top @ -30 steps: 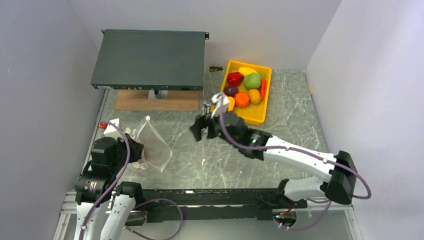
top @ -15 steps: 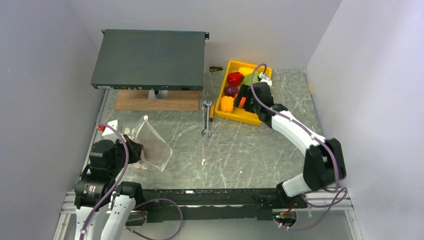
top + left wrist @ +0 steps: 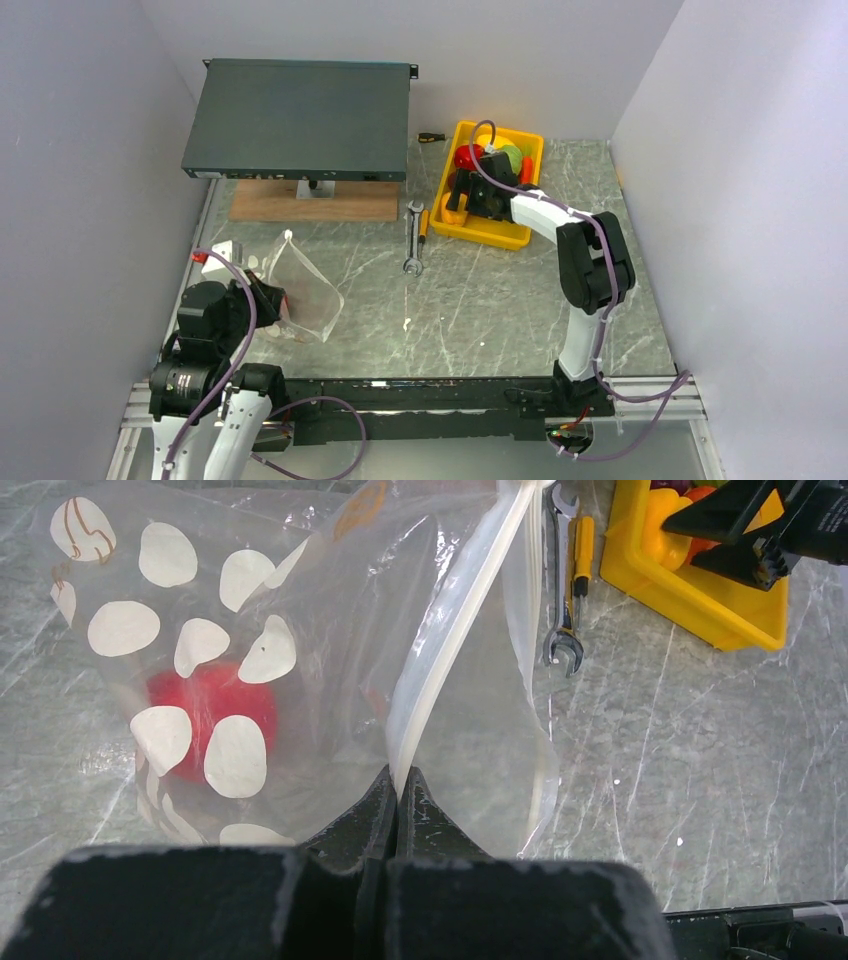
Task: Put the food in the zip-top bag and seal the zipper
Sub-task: Pick up the fake vegetable from the bin.
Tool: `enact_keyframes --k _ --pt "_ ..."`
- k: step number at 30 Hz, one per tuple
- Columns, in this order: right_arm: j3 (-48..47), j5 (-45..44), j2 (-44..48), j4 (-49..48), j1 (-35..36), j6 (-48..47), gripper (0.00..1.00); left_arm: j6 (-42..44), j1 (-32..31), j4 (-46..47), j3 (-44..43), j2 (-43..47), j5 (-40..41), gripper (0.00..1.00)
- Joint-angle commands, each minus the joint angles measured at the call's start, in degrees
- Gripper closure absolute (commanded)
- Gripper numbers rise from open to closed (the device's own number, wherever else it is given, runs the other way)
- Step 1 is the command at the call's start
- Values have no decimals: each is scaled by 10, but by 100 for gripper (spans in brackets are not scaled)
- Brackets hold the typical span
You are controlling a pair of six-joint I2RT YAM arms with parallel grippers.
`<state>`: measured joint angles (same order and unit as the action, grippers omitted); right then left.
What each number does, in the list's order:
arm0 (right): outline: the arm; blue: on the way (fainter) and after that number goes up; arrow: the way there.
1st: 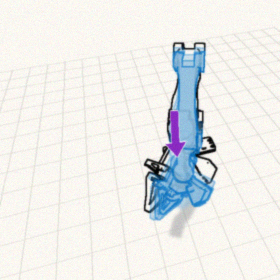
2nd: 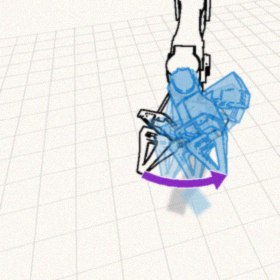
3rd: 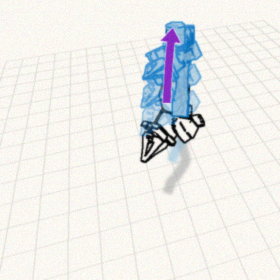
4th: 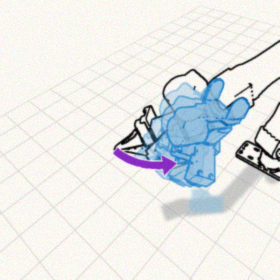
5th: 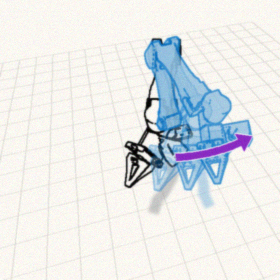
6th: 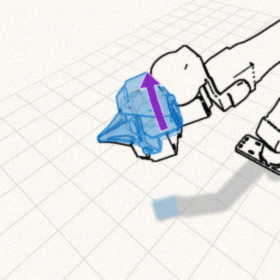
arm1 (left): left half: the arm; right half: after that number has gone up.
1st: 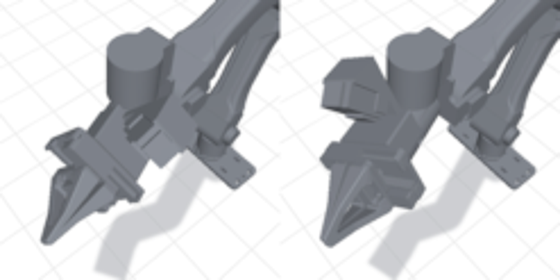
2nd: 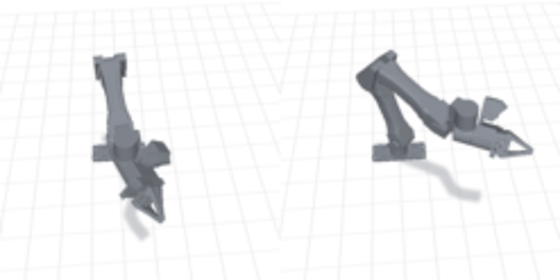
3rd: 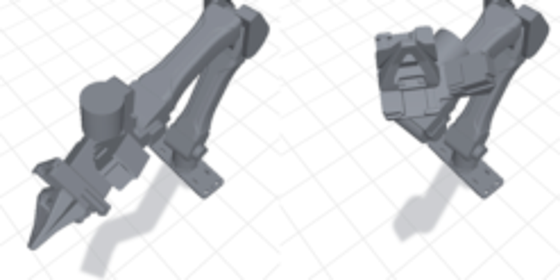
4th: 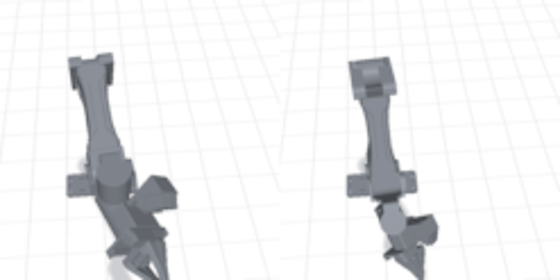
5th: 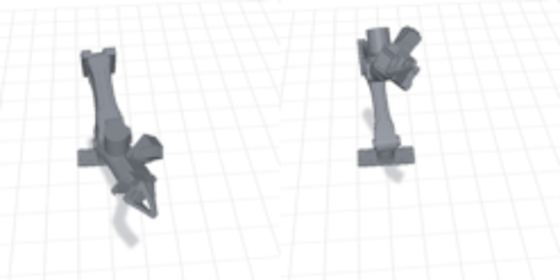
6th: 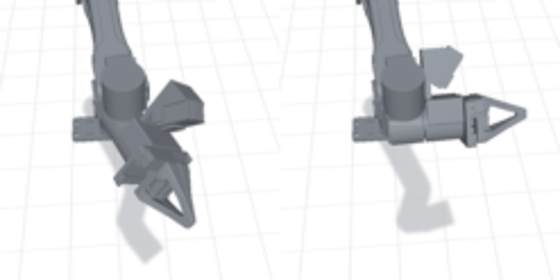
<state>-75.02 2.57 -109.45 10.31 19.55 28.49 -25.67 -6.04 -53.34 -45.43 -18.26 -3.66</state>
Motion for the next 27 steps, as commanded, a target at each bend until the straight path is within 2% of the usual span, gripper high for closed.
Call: enact_keyframes --k 1,12,15,20,22,23,24,27 --pt "13 59 -6 -70 -3 -5 0 5 9 24 -3 -4 -11 100" --pt "4 58 -59 -120 -3 -11 1 14 48 32 0 -3 -32 100" --pt "3 51 -62 -124 -4 -11 8 17 58 33 1 -10 -41 100" --pt "13 39 -46 -131 -5 -21 31 22 74 33 1 -25 -52 100" --pt "26 39 -36 -145 -8 -22 45 23 74 34 0 -27 -55 100" --pt "30 38 -30 -148 -7 -21 58 23 74 34 1 -28 -54 100" --pt "34 36 -26 -151 -6 -21 66 23 74 33 1 -28 -53 100" --pt "35 32 -14 -145 -6 -25 83 24 74 34 1 -29 -56 100"
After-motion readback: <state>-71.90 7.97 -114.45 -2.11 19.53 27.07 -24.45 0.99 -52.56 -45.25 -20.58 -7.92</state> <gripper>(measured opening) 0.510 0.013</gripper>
